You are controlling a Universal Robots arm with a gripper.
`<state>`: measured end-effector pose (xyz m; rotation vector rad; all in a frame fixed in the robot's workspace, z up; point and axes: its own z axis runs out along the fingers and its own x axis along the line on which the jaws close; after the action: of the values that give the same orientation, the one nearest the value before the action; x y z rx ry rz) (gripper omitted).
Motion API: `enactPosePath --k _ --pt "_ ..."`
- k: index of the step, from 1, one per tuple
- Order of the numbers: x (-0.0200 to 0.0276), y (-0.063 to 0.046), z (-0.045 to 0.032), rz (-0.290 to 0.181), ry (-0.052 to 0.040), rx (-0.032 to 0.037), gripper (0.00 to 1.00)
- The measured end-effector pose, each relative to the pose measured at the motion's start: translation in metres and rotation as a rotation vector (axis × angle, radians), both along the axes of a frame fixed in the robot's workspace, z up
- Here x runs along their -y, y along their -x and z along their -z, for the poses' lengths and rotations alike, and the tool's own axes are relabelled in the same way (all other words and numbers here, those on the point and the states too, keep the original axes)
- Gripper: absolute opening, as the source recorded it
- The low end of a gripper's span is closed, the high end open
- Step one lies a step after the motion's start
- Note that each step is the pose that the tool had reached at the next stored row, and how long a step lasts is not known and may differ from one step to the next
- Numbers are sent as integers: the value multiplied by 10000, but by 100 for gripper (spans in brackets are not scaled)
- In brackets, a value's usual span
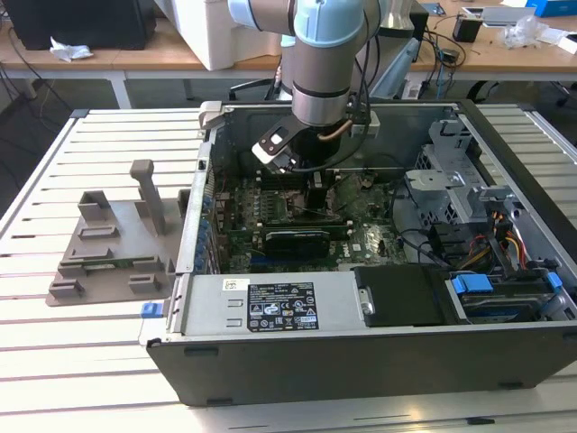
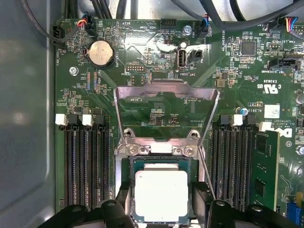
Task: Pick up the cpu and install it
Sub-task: 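Place the cpu into insertion slot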
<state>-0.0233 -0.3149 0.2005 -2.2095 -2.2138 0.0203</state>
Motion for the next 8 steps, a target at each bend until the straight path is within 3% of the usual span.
enactPosePath --k 8 --pt "-3 12 0 1 2 0 62"
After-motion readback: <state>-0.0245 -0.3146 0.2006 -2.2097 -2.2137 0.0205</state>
